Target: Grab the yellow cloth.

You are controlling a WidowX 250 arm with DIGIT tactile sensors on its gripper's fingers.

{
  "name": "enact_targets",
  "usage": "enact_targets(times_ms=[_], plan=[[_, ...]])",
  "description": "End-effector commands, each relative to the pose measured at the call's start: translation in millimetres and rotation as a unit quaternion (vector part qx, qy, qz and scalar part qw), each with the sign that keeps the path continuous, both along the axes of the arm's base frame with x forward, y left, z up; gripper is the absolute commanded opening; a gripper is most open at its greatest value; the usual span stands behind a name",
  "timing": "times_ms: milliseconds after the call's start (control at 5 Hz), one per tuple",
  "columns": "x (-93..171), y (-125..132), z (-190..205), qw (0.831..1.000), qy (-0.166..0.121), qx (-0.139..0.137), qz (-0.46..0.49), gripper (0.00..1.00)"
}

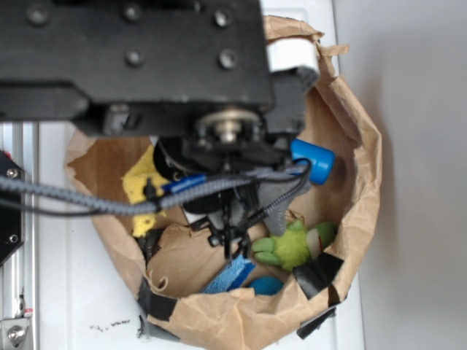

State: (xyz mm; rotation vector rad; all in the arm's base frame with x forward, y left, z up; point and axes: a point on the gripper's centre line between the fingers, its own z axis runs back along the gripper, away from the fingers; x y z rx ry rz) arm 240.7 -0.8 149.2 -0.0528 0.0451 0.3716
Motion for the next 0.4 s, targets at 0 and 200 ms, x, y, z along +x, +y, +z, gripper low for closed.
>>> enact_targets(times_ms=[0,200], plan=[[4.7,26.6,34.6,0.998,-0.060,-0.001,0.007,0.00],[8.5,25.4,33.0,0.998,-0.061,0.009,0.021,0.00]])
